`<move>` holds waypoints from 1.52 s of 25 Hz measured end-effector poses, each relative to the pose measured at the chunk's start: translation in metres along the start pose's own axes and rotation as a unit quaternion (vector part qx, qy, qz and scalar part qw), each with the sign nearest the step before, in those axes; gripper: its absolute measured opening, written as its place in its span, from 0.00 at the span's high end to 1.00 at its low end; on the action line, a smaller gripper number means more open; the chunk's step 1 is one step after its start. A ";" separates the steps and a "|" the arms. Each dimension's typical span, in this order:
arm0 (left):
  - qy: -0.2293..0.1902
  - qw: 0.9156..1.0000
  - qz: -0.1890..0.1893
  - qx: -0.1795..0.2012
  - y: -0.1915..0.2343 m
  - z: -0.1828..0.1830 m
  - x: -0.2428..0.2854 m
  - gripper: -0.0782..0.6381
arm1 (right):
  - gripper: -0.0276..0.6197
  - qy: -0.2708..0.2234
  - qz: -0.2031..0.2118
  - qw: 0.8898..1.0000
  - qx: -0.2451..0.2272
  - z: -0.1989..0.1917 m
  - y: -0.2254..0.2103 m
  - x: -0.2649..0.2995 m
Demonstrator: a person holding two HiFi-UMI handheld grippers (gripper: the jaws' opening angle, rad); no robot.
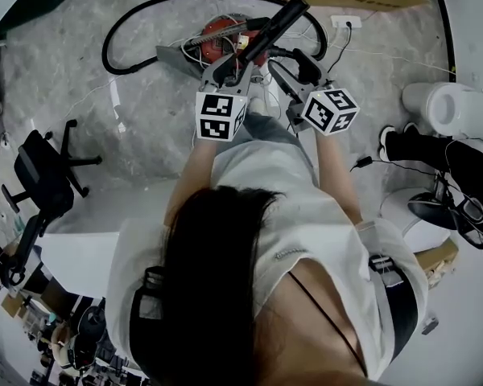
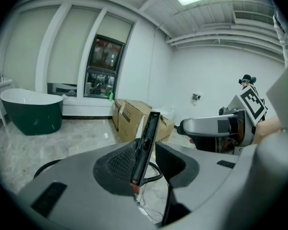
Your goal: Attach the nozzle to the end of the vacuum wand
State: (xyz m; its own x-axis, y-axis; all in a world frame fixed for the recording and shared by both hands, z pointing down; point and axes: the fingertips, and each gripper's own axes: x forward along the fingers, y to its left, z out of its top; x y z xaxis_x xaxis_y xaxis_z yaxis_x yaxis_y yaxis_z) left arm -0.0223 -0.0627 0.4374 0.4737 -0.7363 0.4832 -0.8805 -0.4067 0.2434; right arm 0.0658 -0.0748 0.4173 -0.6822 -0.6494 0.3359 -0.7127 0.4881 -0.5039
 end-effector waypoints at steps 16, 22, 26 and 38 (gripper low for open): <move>-0.030 0.999 0.041 0.012 0.000 0.025 -0.020 0.74 | 0.84 -0.022 -0.041 0.998 -0.032 0.018 0.015 -0.002; -0.038 0.997 0.067 -0.006 0.002 0.034 -0.028 0.83 | 0.88 -0.002 -0.091 0.995 -0.039 0.011 0.006 -0.006; -0.039 0.996 0.079 -0.018 0.003 0.030 -0.035 0.87 | 0.89 0.002 -0.088 0.995 -0.041 0.008 0.010 -0.007; -0.026 0.998 0.060 -0.006 -0.013 0.027 -0.037 0.89 | 0.93 0.036 -0.082 0.993 -0.075 -0.005 0.030 0.000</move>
State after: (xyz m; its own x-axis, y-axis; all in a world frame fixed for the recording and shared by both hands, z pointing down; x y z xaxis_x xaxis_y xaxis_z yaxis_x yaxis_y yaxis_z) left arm -0.0276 -0.0452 0.3936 0.3648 -0.8061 0.4661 -0.9310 -0.3078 0.1963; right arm 0.0433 -0.0574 0.4067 -0.5605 -0.6870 0.4625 -0.8282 0.4635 -0.3151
